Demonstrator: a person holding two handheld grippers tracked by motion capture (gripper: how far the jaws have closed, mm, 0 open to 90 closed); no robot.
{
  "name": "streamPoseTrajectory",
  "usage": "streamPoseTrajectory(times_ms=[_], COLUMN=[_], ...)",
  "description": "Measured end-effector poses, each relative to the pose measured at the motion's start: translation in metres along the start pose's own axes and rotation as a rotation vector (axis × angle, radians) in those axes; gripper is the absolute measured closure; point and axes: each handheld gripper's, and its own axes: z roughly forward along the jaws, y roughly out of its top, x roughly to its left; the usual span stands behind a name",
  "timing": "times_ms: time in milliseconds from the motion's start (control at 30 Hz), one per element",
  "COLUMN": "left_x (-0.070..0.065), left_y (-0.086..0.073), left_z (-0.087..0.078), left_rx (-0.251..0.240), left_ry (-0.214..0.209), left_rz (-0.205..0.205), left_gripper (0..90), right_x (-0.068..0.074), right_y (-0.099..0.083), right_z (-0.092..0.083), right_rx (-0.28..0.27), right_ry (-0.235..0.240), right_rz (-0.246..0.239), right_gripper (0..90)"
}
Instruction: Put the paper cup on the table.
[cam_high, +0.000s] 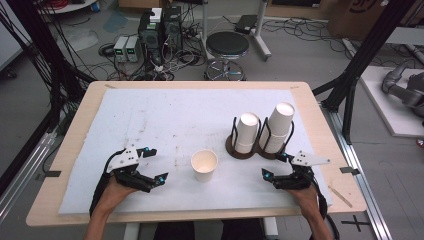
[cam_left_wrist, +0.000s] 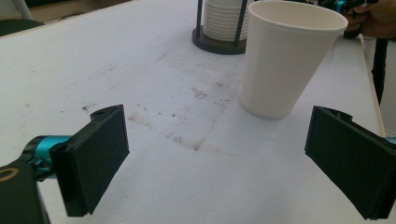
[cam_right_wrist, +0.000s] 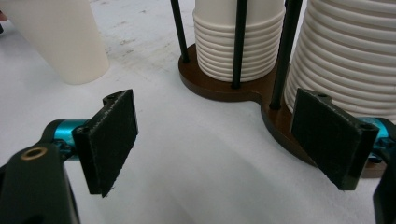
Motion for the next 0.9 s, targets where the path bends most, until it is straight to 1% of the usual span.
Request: streamPoseTrajectory(times_ms=[233,300,400,900], left_x=[-0.0005,-0.0001,0.0000,0.0009], left_y=[-0.0022,-0.0031,-0.0035,-0.0046], left_z=[-0.0003,-0.0007,-0.0011,-0.0021], left_rx=[-0.002,0.000,-0.003,-0.003], left_ry=[0.007,0.014,0.015,0.019], left_rz=[-0.006,-0.008,-0.010,-0.011], left_gripper=[6.1,6.1,6.1,6.1], right_x=[0.0009,0.0007,0.0003,0.0001], right_y=[-0.0001,-0.0002,-0.0004,-0.0010], right_z=[0.0002,0.0003,0.0001,-0.0002], right_rx=[0.007,0.006,0.005,0.003], right_ry=[0.002,0.004,0.006,0.000], right_rz=[0.005,-0.003,0.006,0.010], right_gripper=[15.5,15.5,15.5,15.5])
